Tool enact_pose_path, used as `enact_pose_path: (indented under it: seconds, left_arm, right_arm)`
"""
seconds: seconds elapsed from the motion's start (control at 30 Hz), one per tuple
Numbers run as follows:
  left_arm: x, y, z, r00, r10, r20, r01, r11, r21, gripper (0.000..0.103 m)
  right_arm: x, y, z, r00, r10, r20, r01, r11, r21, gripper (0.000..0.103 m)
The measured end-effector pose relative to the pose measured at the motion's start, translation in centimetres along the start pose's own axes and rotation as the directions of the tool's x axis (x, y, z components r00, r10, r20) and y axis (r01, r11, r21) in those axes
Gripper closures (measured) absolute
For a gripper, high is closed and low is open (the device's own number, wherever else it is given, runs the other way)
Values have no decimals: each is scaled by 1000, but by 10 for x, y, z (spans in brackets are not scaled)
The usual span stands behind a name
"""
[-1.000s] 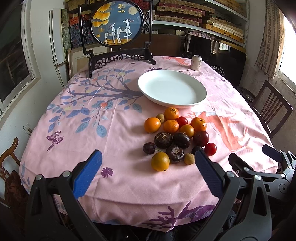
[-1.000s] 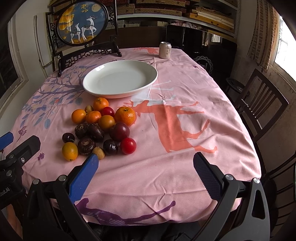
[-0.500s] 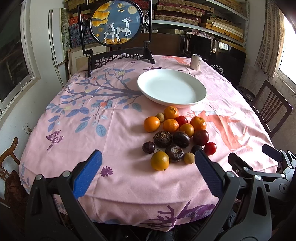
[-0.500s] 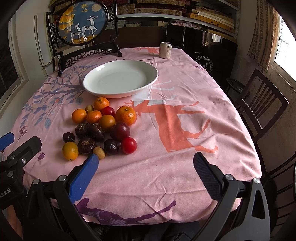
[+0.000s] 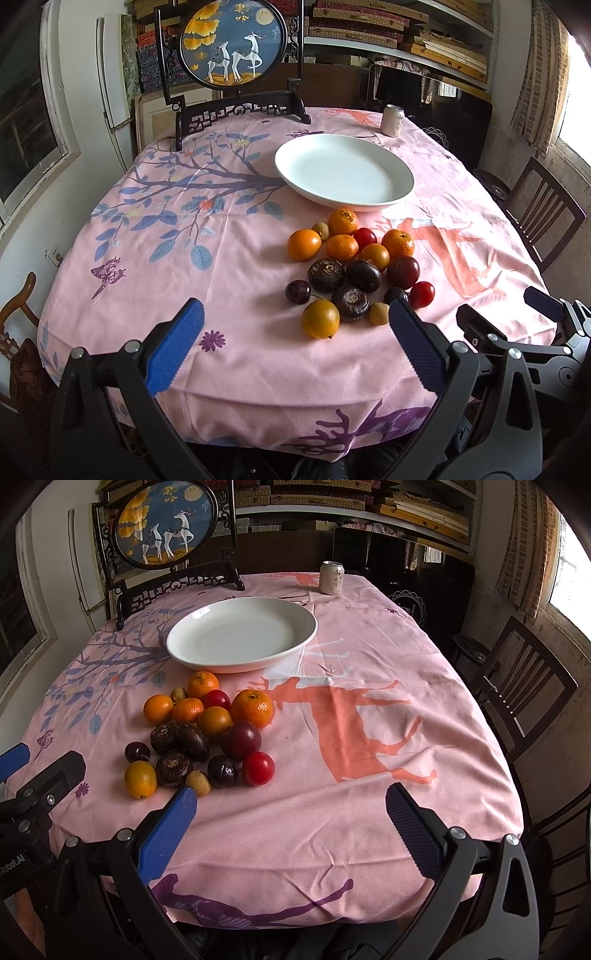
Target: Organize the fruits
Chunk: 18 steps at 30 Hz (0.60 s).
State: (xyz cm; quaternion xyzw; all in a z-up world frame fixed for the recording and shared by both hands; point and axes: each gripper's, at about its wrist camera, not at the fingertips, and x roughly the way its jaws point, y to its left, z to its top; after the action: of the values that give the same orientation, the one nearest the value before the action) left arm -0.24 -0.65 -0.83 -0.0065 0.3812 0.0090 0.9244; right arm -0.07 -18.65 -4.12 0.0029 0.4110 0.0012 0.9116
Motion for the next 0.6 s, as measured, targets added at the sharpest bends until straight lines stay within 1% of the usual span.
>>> enact_pose_path:
  seconds: [0.2, 0.23, 0.37, 0.43, 0.5, 0.53, 0.57, 0.6]
  left_arm:
    - [3, 1, -5, 1000, -2, -11, 2, 1000, -2, 2]
    - [8, 5, -13, 1000, -3, -13, 3, 1000, -2, 2]
    - [12, 11, -18, 1000, 3, -18, -3, 1000, 0, 2]
    - [16, 20, -21, 1000, 10, -20, -10, 1000, 3, 2]
    - [22, 29, -27, 999, 23, -30, -23, 1000, 3, 2]
    - [26, 33, -30, 999, 27, -45, -27, 1000, 0, 2]
    - [31, 37, -32, 998, 24, -64, -24, 1000, -6, 2]
    - [37, 40, -33, 996, 19, -86, -20, 1000, -16, 2]
  right_arm:
    - [0, 0, 1, 1000, 2, -4, -2, 1000, 0, 1]
    - [6, 2, -2, 1000, 1, -7, -1, 1000, -2, 1]
    - [16, 4, -4, 1000, -15, -17, 14, 999, -38, 1]
    - [24, 2, -9, 999, 25, -25, -27, 997, -77, 1]
    - [28, 0, -16, 999, 46, -8, -47, 994, -103, 2]
    - [31, -2, -18, 998, 62, -7, -63, 992, -110, 10]
    - [35, -3, -20, 996, 80, -24, -83, 990, -111, 26]
    - [41, -4, -21, 993, 106, -50, -111, 988, -105, 36]
